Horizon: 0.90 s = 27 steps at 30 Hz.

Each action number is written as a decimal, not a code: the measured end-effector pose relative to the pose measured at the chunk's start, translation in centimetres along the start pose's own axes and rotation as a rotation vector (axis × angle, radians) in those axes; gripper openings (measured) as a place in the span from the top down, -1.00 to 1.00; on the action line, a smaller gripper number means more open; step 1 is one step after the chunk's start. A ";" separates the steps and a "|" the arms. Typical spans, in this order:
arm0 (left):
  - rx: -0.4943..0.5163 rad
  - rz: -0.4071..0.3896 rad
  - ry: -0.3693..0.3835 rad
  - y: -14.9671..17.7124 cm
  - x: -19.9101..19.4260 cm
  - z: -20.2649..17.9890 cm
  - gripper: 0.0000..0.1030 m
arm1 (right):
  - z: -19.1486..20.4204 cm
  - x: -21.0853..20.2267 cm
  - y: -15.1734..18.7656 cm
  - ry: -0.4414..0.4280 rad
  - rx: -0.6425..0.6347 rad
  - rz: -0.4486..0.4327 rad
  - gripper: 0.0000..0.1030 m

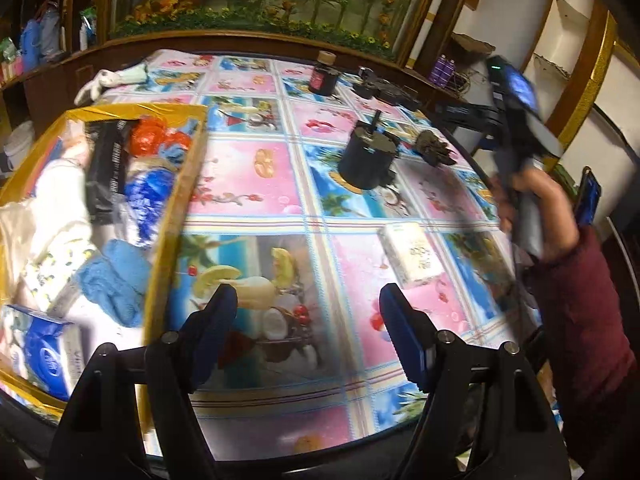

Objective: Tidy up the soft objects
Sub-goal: 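Grasp the brown knit sock with right tool while left tool reaches the white box, then grasp the white soap box with left tool while right tool holds the sock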

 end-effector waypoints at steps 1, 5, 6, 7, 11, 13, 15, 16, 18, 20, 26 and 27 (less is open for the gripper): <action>0.000 0.013 0.023 -0.1 0.2 -0.4 -0.42 | -0.2 1.1 -0.7 0.009 0.004 0.019 -0.96; 0.013 0.063 0.100 -0.9 1.7 -2.8 -0.42 | 0.2 6.0 -2.9 0.034 -0.007 0.099 -0.95; 0.019 0.075 0.118 -1.1 2.2 -3.7 -0.42 | 0.2 7.3 -3.3 0.066 -0.023 0.121 -0.81; 0.027 0.084 0.127 -1.4 2.7 -4.4 -0.42 | 0.1 8.4 -3.5 0.069 -0.026 0.144 -0.58; 0.098 0.093 0.117 -2.6 4.8 -7.8 -0.42 | 0.1 10.1 -2.2 -0.039 0.036 0.218 0.23; 0.120 0.107 0.096 -3.1 6.1 -8.8 -0.42 | -0.7 9.4 -1.2 -0.053 0.039 0.218 0.23; 0.134 0.127 0.070 -3.6 7.8 -9.6 -0.42 | -1.2 8.7 0.2 -0.078 0.043 0.221 0.23; 0.138 0.141 0.050 -3.8 8.8 -9.8 -0.42 | -1.4 8.1 0.8 -0.087 0.044 0.223 0.23; 0.149 0.174 0.009 -3.9 10.6 -10.0 -0.42 | -1.7 6.3 2.6 -0.115 0.049 0.227 0.23; 0.205 0.146 -0.080 -4.3 11.2 -10.6 -0.44 | -2.0 4.8 4.0 -0.150 0.056 0.232 0.23; 0.207 0.134 -0.042 -3.9 10.3 -10.4 0.08 | -2.3 0.7 7.0 -0.209 0.040 0.196 0.23; 0.193 0.125 -0.030 -3.8 9.8 -9.9 0.08 | -2.4 0.2 7.2 -0.210 0.037 0.182 0.23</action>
Point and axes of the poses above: each gripper's, at about its wrist camera, not at the fingertips, and x roughly the way its jaws point, z to its left, y to its underside, the point moved 8 cm from there along x, roughly the way its jaws point, and after that the axes turned 12 degrees about z, right-handed, at the moved point
